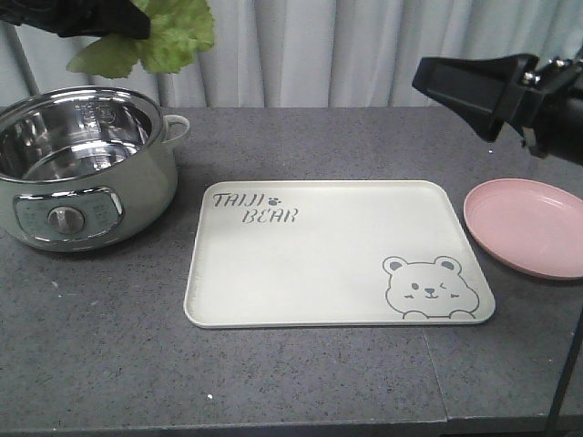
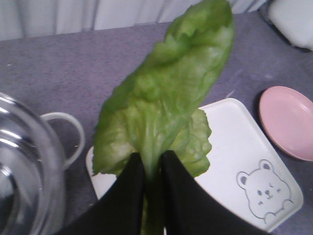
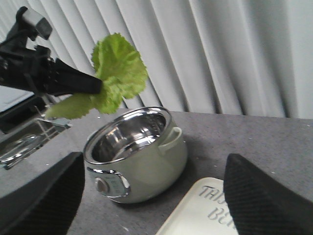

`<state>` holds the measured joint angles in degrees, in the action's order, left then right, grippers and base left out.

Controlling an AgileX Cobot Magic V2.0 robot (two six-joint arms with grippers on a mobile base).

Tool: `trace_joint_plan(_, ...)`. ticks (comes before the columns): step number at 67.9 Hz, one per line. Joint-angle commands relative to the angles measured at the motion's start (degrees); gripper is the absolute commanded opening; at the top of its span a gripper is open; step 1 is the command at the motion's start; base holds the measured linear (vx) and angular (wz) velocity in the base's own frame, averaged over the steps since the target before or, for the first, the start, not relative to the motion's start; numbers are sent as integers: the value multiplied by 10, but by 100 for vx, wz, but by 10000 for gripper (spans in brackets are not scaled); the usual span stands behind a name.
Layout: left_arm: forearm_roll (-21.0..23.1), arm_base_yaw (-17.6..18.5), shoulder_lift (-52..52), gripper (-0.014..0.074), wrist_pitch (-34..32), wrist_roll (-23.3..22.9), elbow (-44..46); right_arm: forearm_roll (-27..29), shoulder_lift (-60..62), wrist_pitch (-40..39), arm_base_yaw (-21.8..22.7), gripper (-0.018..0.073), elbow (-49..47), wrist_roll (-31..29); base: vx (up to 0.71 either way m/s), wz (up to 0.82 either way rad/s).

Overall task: Transfer vegetables to tray and serve
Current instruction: 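Lift the lettuce leaf out of the pot toward the right gripper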

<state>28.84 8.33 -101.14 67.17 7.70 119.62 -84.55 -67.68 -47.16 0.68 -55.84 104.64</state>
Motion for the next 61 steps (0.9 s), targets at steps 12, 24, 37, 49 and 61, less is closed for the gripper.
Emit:
trace_joint_plan(12,51,82,27,-7,-24,21,12,111,-101,-101,0,559,-93,4,0,0)
trace_joint_plan(24,56,136,26,-7,-26,22,12,161,-151,-156,0,559,-102,4,0,0)
trace_joint_plan(37,57,171,26,-7,-37,21,12,167,-175,-170,0,559,-102,2,0,0)
trace_joint_plan(49,58,190,26,-7,-42,21,12,179,-175,-182,0,559,-102,0,0,0)
trace_joint_plan(61,93,200,26,-7,-54,21,12,177,-175,-187,0,559,-102,0,0,0)
